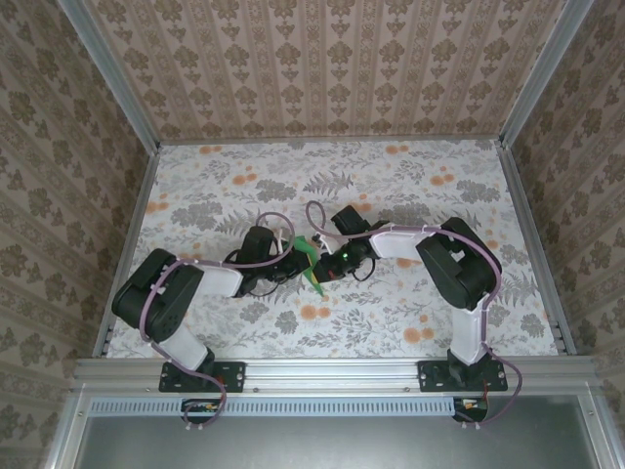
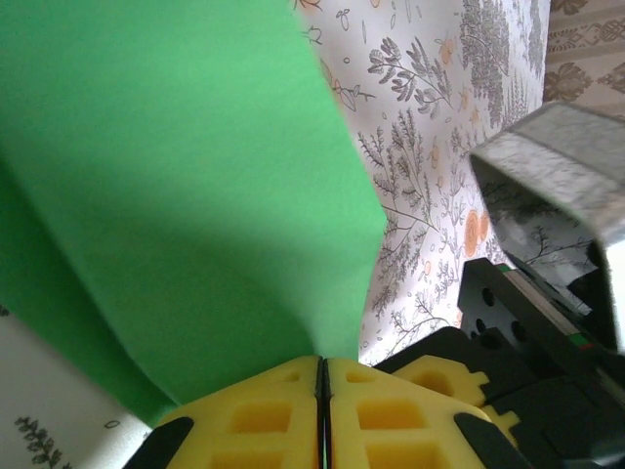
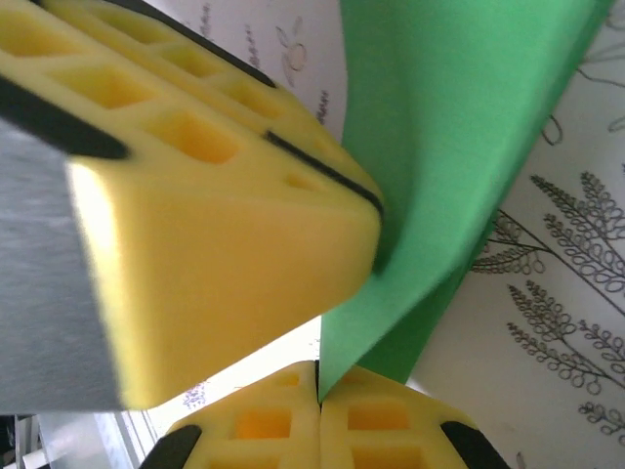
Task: Fold a paper plane with a square sheet of paper (pick it up from the middle)
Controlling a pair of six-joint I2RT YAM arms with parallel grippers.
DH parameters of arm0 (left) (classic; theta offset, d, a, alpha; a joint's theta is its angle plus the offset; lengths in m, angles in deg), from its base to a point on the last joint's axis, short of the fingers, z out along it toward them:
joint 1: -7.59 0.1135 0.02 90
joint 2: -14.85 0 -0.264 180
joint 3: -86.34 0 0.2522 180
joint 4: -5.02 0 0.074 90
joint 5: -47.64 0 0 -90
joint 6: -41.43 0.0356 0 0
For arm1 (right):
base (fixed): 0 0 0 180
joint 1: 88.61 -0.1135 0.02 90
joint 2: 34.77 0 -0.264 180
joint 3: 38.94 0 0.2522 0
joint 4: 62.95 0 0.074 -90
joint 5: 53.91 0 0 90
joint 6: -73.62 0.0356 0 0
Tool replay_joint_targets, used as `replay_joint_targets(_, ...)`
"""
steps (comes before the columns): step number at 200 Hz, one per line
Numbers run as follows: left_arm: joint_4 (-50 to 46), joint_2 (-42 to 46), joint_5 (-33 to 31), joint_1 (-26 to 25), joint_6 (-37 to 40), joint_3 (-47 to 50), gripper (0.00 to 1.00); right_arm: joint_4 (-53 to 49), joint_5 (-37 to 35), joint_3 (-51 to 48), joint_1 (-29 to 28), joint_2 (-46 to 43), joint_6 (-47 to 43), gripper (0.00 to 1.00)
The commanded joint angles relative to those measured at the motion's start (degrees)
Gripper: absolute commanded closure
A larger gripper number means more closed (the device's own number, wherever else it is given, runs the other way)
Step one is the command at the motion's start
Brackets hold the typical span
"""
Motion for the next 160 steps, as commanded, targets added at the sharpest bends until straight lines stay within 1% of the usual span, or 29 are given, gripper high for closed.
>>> replay_joint_targets(1,2.4,-0.6,0.7,-0.4,0.4,1.0,0.9,-1.4,1.9,1.4,0.2,1.8,0.5,0.94)
replay_joint_targets(83,2.1,0.2,0.3,-0.4,1.1,2.3,0.9,-2.6,1.6,2.3,0.3,3.3,0.3,0.94)
replay_joint_targets(125,2.0,0.4,-0.4,-0.6,1.2,3.3,0.92,-3.1,1.9,2.7,0.5,3.3,0.1,0.95)
replay_joint_targets(146,2.0,-0.2,-0.6,-0.6,1.3,2.9,0.92,-3.5,2.0,2.7,0.5,3.3,-0.2,0.94)
replay_joint_targets(160,1.9,-0.9,-0.8,-0.6,1.4,2.3,0.92,-3.9,2.0,2.9,0.5,3.3,-0.4,0.92)
